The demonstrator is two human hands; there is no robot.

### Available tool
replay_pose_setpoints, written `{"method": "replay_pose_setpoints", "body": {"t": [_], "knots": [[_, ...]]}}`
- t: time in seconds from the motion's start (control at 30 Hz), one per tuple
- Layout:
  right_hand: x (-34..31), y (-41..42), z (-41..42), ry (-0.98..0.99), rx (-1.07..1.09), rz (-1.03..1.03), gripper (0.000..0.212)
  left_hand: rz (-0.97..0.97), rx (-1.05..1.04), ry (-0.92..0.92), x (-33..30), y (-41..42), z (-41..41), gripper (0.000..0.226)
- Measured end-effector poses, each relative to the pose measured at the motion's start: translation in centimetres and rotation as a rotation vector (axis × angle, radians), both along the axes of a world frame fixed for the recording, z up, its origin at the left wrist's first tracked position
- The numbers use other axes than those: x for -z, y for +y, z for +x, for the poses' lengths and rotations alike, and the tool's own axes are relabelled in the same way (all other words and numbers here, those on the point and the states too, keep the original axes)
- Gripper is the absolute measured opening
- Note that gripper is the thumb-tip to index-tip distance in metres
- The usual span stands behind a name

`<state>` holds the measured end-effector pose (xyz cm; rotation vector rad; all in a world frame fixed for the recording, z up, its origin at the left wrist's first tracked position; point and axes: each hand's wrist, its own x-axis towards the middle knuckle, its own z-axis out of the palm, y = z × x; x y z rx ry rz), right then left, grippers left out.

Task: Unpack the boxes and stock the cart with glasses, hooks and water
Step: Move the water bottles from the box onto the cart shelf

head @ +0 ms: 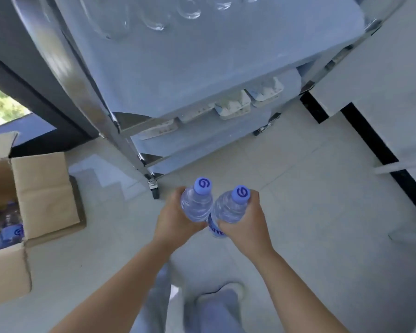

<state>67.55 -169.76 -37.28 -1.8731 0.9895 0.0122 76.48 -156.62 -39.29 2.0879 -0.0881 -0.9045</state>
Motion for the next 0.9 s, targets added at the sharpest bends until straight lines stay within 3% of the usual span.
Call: {"method": "replay_pose_setpoints", "body": {"t": [0.27, 0.5, 0.9], "knots": [[3.0, -12.8, -1.0, -0.016, -0.205, -0.047, 0.048, 0.061, -0.213, -0.038, 4.4, -10.7, -4.1, 0.070], [5.8, -18.6, 3.3, -0.050, -0.353, -0.068, 0.053, 0.077, -0.336, -0.115, 7.4, -14.8, -2.5, 0.078], [27.9, -23.1, 14.7, -0.357, -0.516, -0.113, 0.054, 0.079, -0.545, -0.298, 28.0, -21.8, 5.7, 0.071]]}}
